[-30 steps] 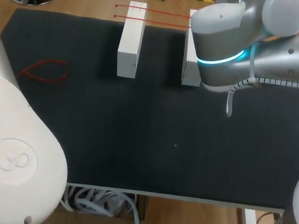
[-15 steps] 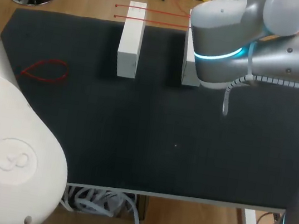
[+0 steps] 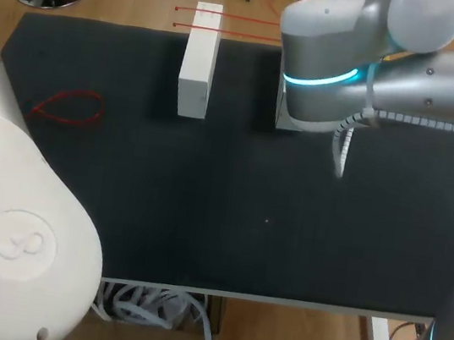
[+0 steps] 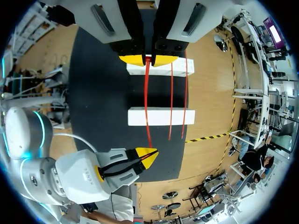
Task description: Grab the tape and strap the tape.
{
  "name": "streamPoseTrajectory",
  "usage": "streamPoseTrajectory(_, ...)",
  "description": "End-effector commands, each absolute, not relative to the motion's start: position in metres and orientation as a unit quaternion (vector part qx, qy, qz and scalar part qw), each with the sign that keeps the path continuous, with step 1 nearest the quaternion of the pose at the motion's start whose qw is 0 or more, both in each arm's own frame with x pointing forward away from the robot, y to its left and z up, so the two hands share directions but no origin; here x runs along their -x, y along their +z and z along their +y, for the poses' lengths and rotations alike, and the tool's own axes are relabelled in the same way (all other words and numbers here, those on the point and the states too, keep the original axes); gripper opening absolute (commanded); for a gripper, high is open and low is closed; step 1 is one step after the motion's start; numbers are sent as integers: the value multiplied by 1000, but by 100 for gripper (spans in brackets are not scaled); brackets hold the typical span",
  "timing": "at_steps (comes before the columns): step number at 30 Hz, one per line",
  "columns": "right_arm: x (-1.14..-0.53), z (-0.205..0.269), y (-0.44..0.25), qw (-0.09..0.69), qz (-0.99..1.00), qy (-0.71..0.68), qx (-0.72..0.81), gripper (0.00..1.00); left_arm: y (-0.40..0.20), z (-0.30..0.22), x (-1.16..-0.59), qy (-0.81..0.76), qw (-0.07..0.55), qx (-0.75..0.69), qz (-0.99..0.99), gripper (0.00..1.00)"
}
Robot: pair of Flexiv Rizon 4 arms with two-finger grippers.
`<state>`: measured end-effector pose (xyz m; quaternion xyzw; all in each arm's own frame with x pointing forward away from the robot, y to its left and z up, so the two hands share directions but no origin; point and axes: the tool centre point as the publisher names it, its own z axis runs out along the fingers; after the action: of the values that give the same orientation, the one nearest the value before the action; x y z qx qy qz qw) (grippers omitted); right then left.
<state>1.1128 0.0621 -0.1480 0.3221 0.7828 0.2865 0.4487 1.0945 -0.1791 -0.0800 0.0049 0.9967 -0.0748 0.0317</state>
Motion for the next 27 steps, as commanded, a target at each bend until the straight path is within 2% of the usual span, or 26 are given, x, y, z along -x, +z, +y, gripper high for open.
streamPoseTrajectory(1,-1116,74,-141,439,784,236,-369,0,-79,-179,-1094,-73,31,-4,997,0)
streamPoseTrajectory(19,-1114,88,-141,421,817,128,-372,0,-79,-179,-1094,-73,31,-4,997,0)
streamPoseTrajectory(27,-1116,97,-131,461,831,74,-301,0,-79,-179,-1094,-73,31,-4,997,0)
